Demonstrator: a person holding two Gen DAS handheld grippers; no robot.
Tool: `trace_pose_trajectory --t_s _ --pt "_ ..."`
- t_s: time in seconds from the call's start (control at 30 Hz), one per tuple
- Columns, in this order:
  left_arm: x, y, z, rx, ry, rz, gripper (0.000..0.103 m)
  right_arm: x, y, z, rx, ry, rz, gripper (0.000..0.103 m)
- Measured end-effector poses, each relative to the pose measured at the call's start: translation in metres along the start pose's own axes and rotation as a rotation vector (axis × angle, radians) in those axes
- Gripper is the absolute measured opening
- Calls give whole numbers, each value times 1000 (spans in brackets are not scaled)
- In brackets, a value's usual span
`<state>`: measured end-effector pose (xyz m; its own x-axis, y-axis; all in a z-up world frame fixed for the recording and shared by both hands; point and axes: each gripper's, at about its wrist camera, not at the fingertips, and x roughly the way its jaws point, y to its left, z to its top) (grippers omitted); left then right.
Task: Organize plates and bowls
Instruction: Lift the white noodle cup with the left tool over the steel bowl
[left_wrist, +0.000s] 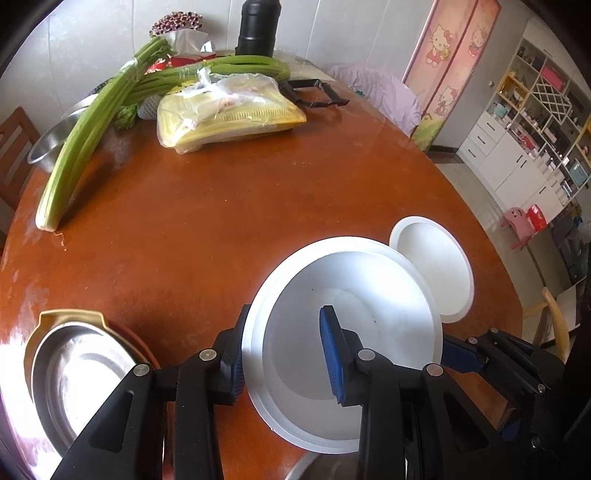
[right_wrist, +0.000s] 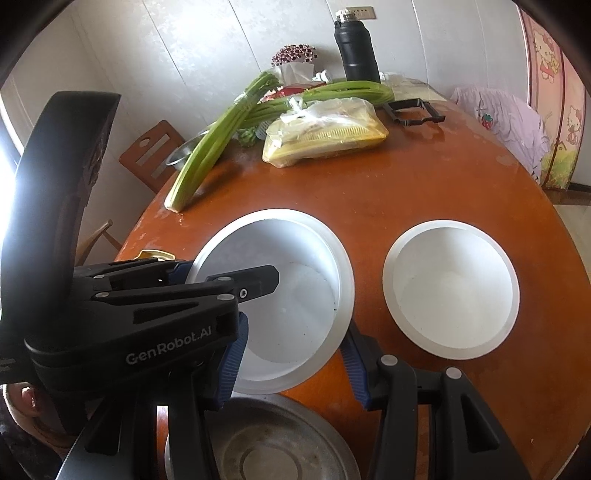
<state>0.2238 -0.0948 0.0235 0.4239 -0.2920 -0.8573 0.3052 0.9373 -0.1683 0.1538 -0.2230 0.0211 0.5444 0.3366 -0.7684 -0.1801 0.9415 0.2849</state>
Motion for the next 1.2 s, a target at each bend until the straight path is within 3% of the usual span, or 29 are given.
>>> trace_pose_trajectory --t_s 1.2 --pt "-55 -36 -75 12 -64 26 35 -63 18 -63 -97 -49 21 50"
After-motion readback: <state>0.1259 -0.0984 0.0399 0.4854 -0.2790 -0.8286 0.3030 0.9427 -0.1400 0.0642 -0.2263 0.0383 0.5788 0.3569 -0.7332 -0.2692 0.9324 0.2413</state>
